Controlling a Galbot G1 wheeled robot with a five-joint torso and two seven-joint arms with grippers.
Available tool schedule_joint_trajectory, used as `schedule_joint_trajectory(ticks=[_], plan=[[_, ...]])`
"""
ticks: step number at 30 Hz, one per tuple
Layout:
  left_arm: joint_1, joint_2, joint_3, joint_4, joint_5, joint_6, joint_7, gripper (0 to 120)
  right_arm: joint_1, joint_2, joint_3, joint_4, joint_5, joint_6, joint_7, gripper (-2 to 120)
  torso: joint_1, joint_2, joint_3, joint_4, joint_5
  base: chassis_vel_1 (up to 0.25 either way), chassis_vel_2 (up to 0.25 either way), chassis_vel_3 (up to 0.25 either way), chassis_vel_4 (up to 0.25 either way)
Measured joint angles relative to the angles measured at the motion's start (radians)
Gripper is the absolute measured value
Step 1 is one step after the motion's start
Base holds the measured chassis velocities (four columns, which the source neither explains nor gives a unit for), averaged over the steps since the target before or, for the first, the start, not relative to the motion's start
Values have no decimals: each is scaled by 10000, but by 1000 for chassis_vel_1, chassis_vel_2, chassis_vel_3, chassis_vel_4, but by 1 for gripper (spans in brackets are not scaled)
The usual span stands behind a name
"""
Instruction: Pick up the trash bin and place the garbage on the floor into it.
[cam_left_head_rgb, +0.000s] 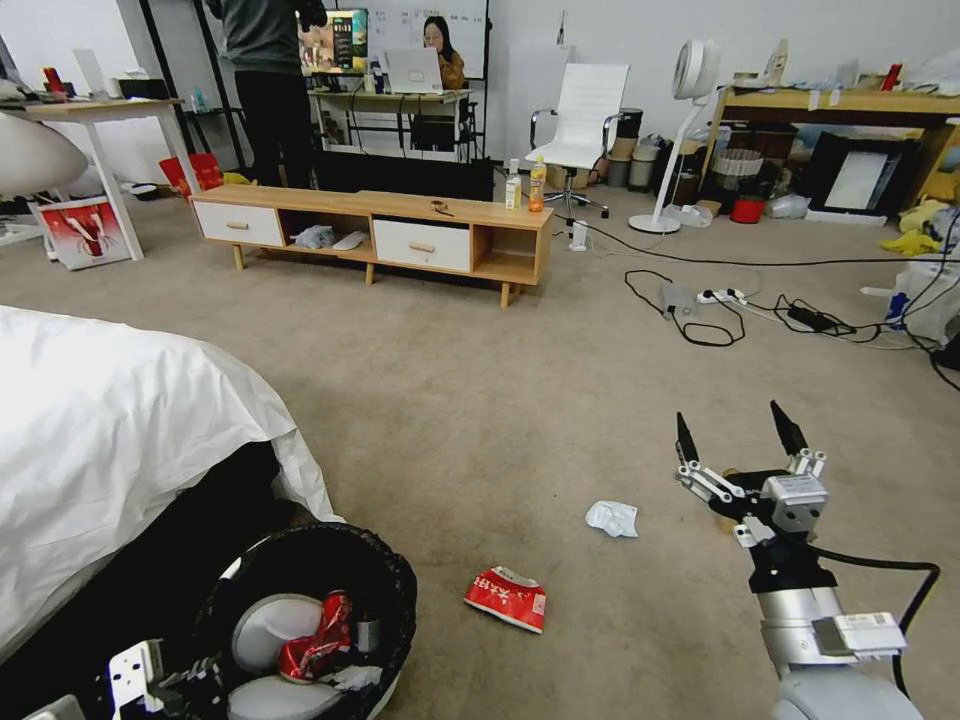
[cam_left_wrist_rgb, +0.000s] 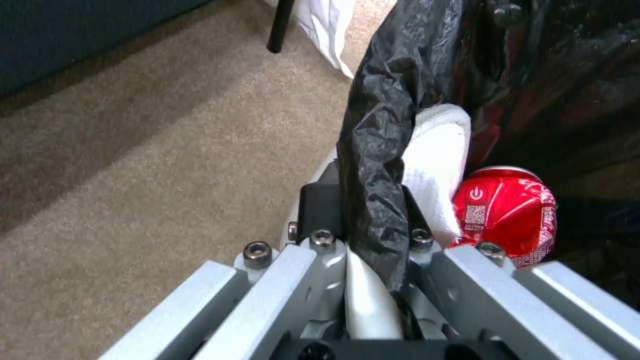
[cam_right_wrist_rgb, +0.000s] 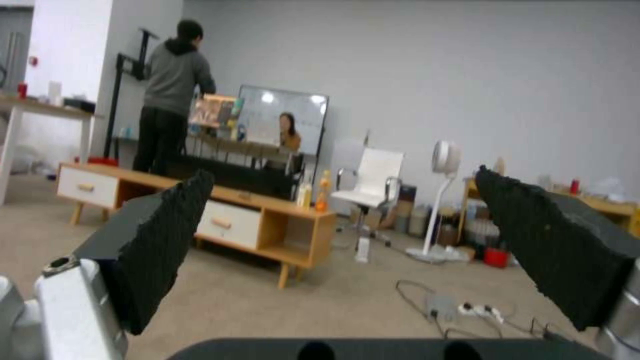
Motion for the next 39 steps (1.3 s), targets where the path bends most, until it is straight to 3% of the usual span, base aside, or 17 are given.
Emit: schedule_joint_trajectory(ticks=[4, 6, 7, 8, 10, 16, 21, 23, 24, 26, 31, 39], plan=[[21, -1, -12, -24, 0, 1, 0, 3, 357, -333, -407, 127, 768, -861, 306, 100, 0, 0, 0, 0, 0, 0, 0, 0, 0], [34, -18, -36, -61, 0, 10, 0, 3, 990, -743, -1086, 222, 2054, -2093, 722, 100, 0, 0, 0, 0, 0, 0, 0, 0, 0], [34, -18, -36, -61, 0, 10, 0, 3, 990, -743, -1086, 222, 2054, -2093, 722, 100, 0, 0, 0, 0, 0, 0, 0, 0, 0], [52, -31, -67, -82, -2, 14, 0, 3, 1623, -1055, -1569, 232, 2988, -2883, 945, 100, 0, 0, 0, 1, 1, 0, 0, 0, 0], [63, -36, -86, -87, -4, 16, 1, 3, 1911, -1164, -1743, 232, 3390, -3204, 1002, 100, 0, 0, 0, 4, 1, 0, 0, 0, 0], [52, -52, -124, -60, -6, 20, 0, 3, 3689, -1701, -2710, 229, 6572, -5389, 1333, 100, 0, -1, 0, -1, 0, 0, 0, 0, 0], [25, -104, -146, -45, 0, 22, 1, 3, 4633, -1931, -3577, 16, 7605, -6400, 1373, 100, 0, 0, 1, 2, 0, 0, 0, 0, 0], [-5, -129, -179, -37, 3, 29, 0, 3, 5158, -2055, -4033, -127, 8297, -7223, 1318, 100, 0, 0, 0, 2, -1, 0, 0, 0, 0], [-5, -129, -179, -37, 3, 29, 0, 3, 5158, -2055, -4033, -127, 8297, -7223, 1318, 100, 0, 0, 0, 2, -1, 0, 0, 0, 0], [-12, -155, -248, 9, 7, 37, -13, 3, 5663, -2116, -4528, -418, 8680, -8165, 1073, 100, 0, 0, 1, -1, 0, 0, 0, 0, 0], [30, -182, -383, 59, 14, 39, -15, 3, 6099, -2154, -5341, -1102, 8294, -8818, 635, 100, 0, 0, 0, 0, 0, 0, 0, 0, 0], [67, -246, -444, 130, 59, 36, 32, 3, 6766, -2103, -6704, -2364, 7253, -8965, -434, 100, 0, 0, 0, 0, 0, 0, 0, 0, 0]])
